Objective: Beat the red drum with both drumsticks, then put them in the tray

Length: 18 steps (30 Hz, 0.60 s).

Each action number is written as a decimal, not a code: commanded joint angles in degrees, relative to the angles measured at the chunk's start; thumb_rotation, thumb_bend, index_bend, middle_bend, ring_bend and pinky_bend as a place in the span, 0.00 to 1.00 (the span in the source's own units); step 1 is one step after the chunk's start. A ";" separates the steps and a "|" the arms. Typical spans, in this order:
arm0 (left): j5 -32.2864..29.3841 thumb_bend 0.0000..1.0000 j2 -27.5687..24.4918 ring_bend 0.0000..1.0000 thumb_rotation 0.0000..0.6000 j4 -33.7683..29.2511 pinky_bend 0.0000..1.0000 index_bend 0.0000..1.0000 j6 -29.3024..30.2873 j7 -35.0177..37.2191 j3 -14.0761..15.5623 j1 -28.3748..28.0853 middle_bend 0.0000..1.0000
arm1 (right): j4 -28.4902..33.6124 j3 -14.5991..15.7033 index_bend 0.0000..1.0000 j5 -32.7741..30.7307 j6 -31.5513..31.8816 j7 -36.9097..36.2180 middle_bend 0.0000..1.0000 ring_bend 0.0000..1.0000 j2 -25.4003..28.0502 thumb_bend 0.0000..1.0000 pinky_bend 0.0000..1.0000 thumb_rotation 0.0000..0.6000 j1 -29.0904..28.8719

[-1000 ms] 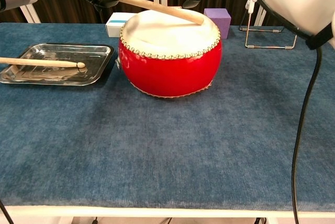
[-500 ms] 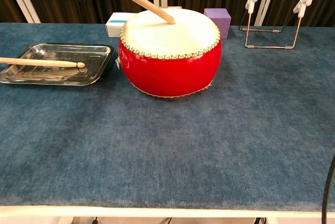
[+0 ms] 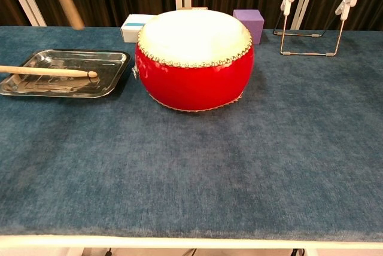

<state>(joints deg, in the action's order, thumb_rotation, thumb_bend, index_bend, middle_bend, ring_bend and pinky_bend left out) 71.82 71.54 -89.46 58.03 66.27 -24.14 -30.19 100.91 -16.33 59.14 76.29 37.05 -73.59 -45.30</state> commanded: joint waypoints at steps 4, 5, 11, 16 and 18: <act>-3.27 0.47 0.34 0.46 1.00 3.48 0.48 0.61 -2.08 -0.10 0.59 0.55 0.61 | 1.14 1.27 0.25 1.45 0.57 -1.03 0.38 0.29 2.16 0.00 0.14 1.00 2.40; -3.68 0.47 0.54 0.46 1.00 4.18 0.48 0.61 -2.57 -0.51 0.86 0.52 0.61 | 1.18 1.44 0.25 1.66 0.65 -1.28 0.38 0.29 2.36 0.00 0.14 1.00 2.75; -5.86 0.47 2.82 0.46 1.00 10.08 0.48 0.61 -3.08 -9.56 3.43 0.44 0.61 | 0.69 2.45 0.25 2.63 0.85 -3.02 0.38 0.29 3.22 0.00 0.13 1.00 4.93; -6.47 0.48 4.90 0.46 1.00 14.78 0.48 0.61 0.13 -23.36 5.82 0.48 0.62 | -0.19 2.85 0.24 3.00 0.77 -4.36 0.38 0.29 3.19 0.00 0.13 1.00 6.29; -6.22 0.48 5.39 0.46 1.00 15.73 0.48 0.61 1.32 -28.91 6.66 0.28 0.62 | -0.54 2.93 0.23 3.22 0.69 -4.62 0.38 0.29 3.02 0.00 0.13 1.00 6.57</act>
<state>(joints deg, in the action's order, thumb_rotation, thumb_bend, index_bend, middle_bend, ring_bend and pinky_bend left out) 65.89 75.27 -76.97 56.91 46.22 -19.60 -29.75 100.39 -13.43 62.33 77.01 32.44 -70.54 -38.76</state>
